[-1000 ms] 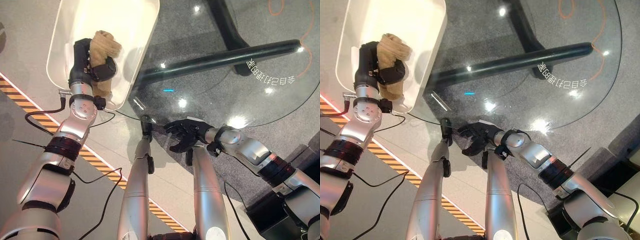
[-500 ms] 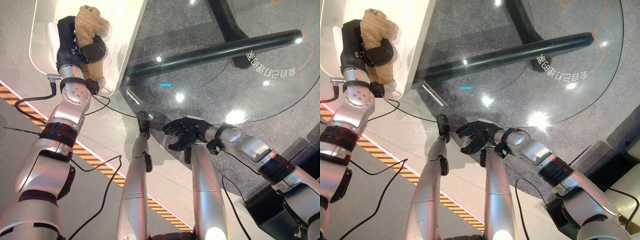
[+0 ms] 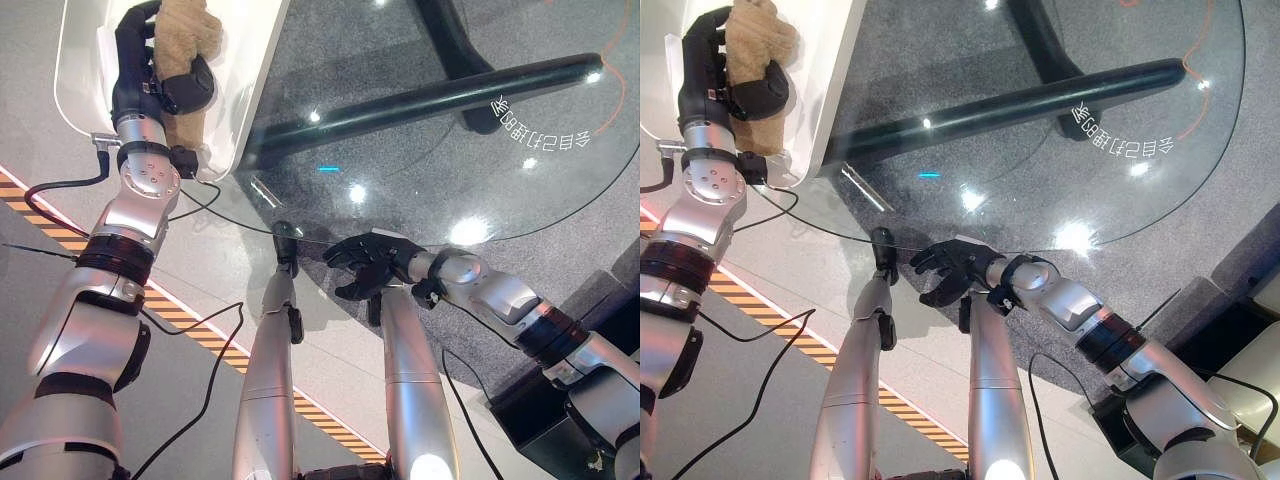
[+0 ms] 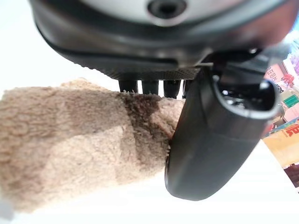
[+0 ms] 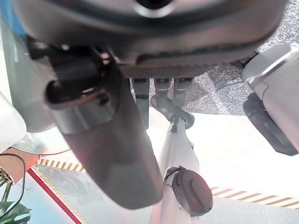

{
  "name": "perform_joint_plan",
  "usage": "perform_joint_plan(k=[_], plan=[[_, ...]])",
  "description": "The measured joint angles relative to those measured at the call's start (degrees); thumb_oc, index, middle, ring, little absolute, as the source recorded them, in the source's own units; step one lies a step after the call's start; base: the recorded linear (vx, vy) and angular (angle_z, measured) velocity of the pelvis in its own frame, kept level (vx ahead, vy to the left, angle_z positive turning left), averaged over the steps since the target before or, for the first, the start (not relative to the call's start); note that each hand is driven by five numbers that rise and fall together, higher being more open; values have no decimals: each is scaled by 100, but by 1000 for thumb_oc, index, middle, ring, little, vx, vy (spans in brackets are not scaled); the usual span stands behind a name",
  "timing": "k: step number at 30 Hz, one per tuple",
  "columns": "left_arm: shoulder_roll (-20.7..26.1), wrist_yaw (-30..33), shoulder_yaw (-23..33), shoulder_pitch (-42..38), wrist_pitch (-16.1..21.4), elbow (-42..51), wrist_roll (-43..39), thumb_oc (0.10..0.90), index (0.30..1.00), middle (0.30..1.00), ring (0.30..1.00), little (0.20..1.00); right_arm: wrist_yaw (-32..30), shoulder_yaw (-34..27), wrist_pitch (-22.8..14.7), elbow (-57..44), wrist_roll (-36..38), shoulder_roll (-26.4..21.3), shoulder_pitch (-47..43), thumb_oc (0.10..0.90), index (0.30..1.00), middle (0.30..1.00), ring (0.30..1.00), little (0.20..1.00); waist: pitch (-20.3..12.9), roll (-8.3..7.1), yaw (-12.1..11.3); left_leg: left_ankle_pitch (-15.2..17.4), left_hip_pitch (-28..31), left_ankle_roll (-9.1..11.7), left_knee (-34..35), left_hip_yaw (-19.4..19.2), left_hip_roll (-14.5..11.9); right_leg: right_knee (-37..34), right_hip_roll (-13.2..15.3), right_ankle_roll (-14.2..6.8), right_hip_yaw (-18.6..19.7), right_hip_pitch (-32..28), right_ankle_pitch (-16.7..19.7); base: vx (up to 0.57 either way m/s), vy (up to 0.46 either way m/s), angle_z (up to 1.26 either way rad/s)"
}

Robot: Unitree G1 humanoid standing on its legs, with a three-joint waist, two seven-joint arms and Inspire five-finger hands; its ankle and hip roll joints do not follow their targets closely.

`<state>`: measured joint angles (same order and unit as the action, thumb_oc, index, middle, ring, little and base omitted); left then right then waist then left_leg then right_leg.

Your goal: Wipe the table with a cloth and put it in the basket.

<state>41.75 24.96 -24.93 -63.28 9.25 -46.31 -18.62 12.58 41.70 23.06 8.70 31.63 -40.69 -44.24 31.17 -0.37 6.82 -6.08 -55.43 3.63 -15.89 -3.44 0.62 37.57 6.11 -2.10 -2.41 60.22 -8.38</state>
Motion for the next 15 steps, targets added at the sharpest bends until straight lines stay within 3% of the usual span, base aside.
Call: perform_joint_plan(k=[15], plan=[[7,-72,-3,-2,9,-28,-80,800,900,900,900,900,-50,12,2,1,-16,44,6,800,900,900,900,900,-2,-3,11,-13,12,-14,-22,4,5,28,4,0,1,-10,12,0,0,0]])
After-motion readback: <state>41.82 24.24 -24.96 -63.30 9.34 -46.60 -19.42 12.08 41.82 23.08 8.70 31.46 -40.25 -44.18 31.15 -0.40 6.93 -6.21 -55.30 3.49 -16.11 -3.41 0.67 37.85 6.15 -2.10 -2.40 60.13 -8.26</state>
